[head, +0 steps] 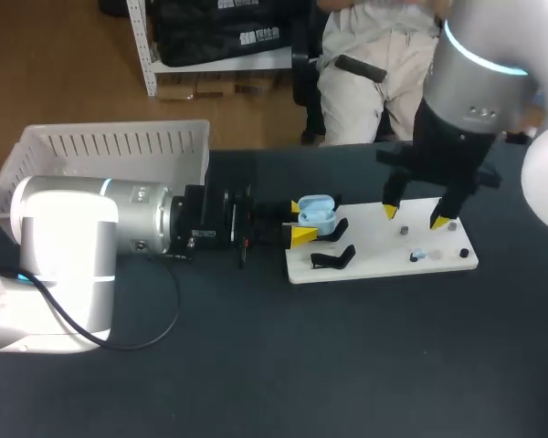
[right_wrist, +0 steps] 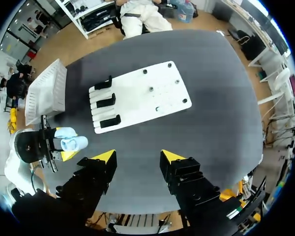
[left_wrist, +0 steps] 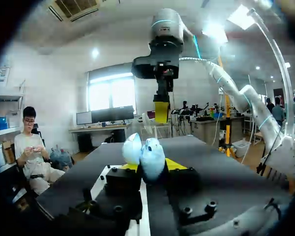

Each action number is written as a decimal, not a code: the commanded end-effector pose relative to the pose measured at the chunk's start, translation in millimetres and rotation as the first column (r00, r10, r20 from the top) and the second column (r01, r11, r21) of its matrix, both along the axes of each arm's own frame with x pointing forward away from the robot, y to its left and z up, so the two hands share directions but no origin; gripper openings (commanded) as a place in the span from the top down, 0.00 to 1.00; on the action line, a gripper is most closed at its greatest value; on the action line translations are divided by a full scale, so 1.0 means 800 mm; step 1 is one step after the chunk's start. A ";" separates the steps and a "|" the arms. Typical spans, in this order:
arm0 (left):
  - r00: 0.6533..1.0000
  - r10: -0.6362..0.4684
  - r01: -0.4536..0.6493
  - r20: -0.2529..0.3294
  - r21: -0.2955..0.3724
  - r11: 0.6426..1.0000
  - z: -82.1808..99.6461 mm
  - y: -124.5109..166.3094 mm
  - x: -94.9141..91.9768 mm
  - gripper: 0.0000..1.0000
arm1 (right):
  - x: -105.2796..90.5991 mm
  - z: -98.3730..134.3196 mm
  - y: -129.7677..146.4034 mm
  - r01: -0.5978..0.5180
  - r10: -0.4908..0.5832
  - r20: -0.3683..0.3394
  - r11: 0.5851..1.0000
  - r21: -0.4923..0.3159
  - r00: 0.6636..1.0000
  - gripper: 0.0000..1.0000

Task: Pick up each earbud case from the left stands, insert the matching earbuds, close the lid, and place the case in the box.

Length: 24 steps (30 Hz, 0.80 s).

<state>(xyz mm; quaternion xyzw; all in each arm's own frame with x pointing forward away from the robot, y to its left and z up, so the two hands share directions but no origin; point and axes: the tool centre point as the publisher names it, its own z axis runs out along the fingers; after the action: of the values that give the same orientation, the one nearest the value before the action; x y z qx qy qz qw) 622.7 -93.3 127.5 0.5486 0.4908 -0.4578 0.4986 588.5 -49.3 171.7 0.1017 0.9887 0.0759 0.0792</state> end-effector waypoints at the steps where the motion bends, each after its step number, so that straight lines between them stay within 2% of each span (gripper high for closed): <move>1: 1.000 0.006 -0.006 0.004 -0.003 1.000 -0.001 -0.001 -0.001 1.00 | 0.008 -0.020 -0.019 -0.054 0.053 0.005 0.996 0.078 0.999 0.44; 8: 1.000 0.006 -0.006 0.004 -0.003 1.000 -0.001 -0.001 -0.001 1.00 | 0.026 -0.069 -0.043 -0.162 0.162 0.031 0.987 0.002 0.986 0.40; 13: 1.000 0.006 -0.006 0.004 -0.003 1.000 -0.001 -0.001 -0.001 1.00 | 0.040 -0.102 -0.065 -0.212 0.214 0.029 0.976 -0.040 0.976 0.45; 18: 1.000 0.006 -0.006 0.004 -0.003 1.000 -0.001 -0.001 -0.001 1.00 | 0.055 -0.129 -0.079 -0.267 0.268 0.004 0.963 -0.033 0.964 0.49; 24: 1.000 0.006 -0.006 0.004 -0.003 1.000 -0.001 -0.001 -0.001 1.00 | 0.063 -0.145 -0.079 -0.307 0.307 -0.008 0.951 -0.014 0.952 0.51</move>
<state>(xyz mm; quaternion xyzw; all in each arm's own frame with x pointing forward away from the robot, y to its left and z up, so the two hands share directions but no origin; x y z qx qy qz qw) 622.7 -93.2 127.5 0.5486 0.4908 -0.4578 0.4986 630.4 -114.7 60.8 -0.0507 0.9932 0.0762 0.0720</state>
